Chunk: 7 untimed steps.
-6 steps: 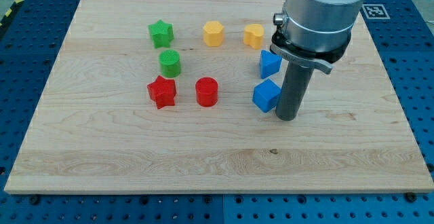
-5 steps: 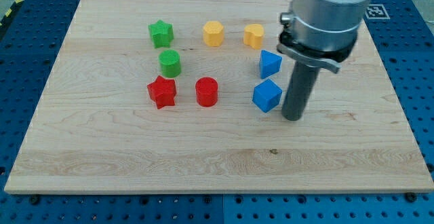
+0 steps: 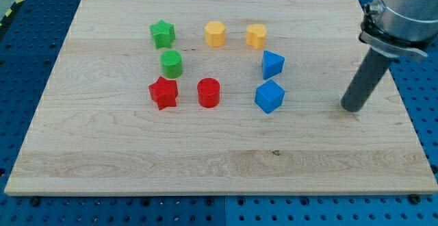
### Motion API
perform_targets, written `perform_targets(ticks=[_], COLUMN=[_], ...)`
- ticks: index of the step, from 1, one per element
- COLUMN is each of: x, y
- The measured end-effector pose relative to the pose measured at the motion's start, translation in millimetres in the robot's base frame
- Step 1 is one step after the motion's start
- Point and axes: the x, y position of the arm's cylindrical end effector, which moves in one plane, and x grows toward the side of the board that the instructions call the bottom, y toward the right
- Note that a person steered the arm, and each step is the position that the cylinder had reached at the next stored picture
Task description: Push the blue triangle a bit left
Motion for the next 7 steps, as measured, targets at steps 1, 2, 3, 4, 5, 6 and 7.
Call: perform_targets(ticks=[1, 2, 3, 4, 5, 6, 7], x=[-34, -58, -64, -76, -78, -77, -77], y=[-21, -48, -56, -62, -67, -73, -92])
